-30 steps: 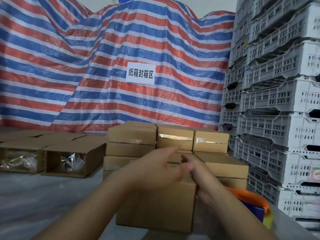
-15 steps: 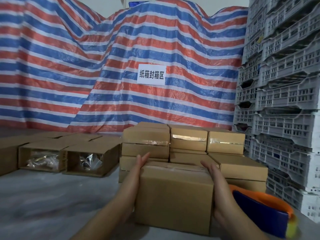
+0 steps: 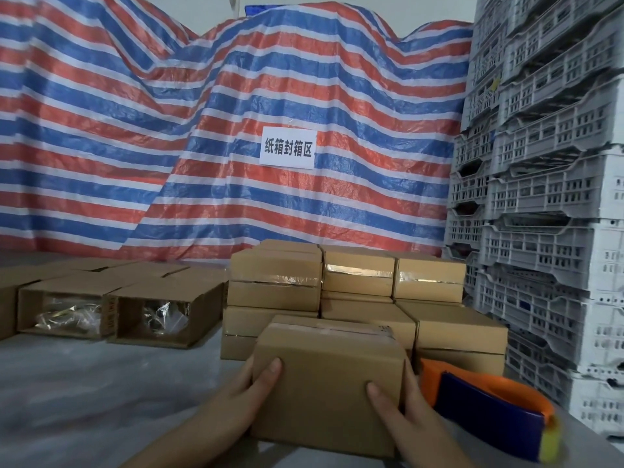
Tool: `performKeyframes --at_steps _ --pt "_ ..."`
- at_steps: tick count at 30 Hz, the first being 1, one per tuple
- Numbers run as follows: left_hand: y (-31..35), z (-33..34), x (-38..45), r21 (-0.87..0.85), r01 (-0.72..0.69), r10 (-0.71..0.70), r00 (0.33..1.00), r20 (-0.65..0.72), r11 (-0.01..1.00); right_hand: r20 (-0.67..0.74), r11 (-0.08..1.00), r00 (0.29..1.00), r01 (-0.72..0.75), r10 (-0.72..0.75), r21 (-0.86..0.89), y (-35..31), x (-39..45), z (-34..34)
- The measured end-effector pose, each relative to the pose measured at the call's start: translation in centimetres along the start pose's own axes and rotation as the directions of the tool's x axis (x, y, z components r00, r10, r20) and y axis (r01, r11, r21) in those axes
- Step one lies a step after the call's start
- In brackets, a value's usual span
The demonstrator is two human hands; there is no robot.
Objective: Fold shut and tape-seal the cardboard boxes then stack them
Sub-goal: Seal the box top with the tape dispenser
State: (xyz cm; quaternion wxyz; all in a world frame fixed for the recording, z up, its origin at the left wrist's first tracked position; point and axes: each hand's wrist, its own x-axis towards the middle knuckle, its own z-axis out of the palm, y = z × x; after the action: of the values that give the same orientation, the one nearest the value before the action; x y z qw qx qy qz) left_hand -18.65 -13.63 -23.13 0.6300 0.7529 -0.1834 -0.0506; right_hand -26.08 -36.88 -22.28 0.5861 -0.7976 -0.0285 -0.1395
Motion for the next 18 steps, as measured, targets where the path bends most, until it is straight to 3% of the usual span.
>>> performKeyframes --at_steps 3,7,12,14,18 --pt "1.0 0.8 -0.3 0.011 -0.003 0.004 0.996 -0.084 1.000 -0.040 0.996 0.995 0.086 -0.088 -0.039 0.0 0.4 0.2" --pt "3.6 2.1 -0.2 0.001 -0.051 0.050 0.984 -0.173 0.999 -0.202 0.993 0.972 0.109 -0.117 -0.050 -1.3 0.4 -0.6" --pt "9.2 3.7 2.7 0.109 -0.158 0.172 0.975 -0.138 0.981 -0.422 0.982 0.889 0.189 -0.176 -0.010 -4.3 3.0 -4.1" --pt "11.5 4.4 4.9 0.109 -0.178 0.193 0.970 -0.147 0.978 -0.435 0.980 0.885 0.199 -0.170 0.022 -5.1 5.0 -5.9" --pt "14.3 5.3 8.6 0.071 -0.073 0.082 0.989 -0.127 0.995 -0.387 0.993 0.922 0.060 -0.014 0.106 -5.8 9.9 -10.3"
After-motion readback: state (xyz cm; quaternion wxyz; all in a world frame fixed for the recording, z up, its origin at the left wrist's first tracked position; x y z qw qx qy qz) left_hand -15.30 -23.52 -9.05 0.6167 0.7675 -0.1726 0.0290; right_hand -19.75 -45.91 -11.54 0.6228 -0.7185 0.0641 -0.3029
